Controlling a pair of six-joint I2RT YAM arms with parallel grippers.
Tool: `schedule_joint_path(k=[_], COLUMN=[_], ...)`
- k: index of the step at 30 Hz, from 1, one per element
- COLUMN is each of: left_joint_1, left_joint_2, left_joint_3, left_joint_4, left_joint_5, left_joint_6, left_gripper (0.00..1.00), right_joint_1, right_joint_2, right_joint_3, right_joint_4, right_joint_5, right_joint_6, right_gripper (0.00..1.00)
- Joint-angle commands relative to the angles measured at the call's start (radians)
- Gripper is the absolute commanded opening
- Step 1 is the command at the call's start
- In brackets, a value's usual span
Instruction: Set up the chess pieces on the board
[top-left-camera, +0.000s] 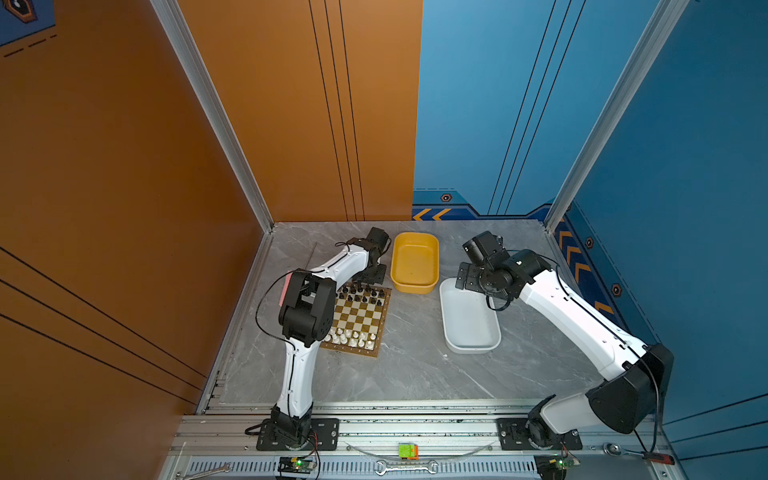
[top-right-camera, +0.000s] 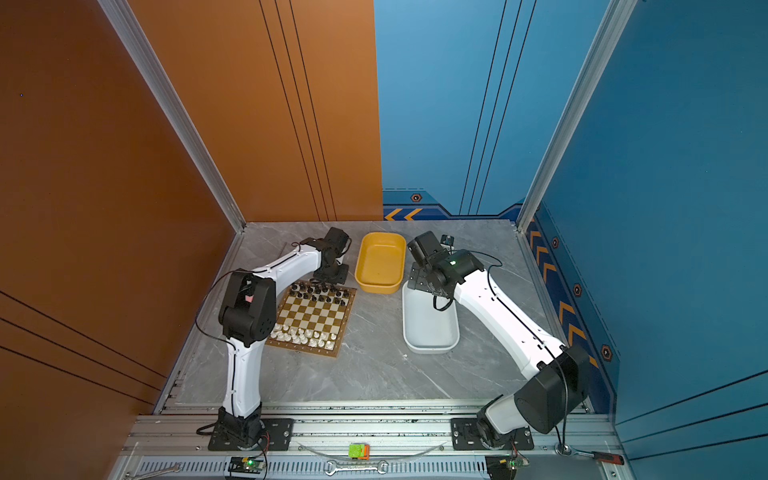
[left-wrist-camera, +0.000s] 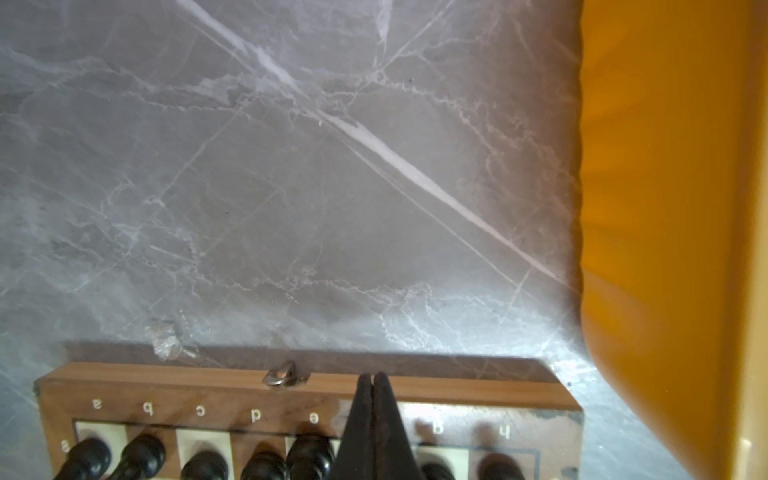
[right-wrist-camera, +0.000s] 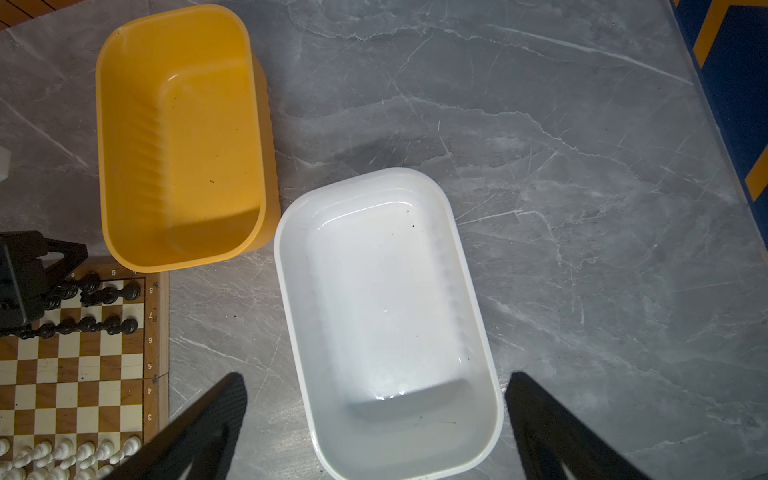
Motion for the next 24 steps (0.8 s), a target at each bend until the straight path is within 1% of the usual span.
schedule_joint_path(k=[1, 13, 24], left_joint_1=[0.010, 0.024, 0.025], left_joint_2=[0.031, 0.050, 0.037], left_joint_3=[0.024, 0.022, 0.015], left_joint_4=[-0.051, -0.084, -0.101], left_joint_5=[0.028, 0.044, 0.055], left_joint_6=[0.000, 0.009, 0.011], left_gripper=[0.00, 0.00, 0.00], right_joint_1=[-0.007, -0.008, -0.008], right_joint_2=[0.011, 0.020, 0.020], right_joint_3=[0.003, -0.001, -0.008], right_joint_4=[-0.001, 0.005, 0.011], right_joint_5=[-0.003, -0.007, -0.003], right_joint_6=[-0.016, -0.015, -0.008], right_gripper=[1.00, 1.00, 1.00])
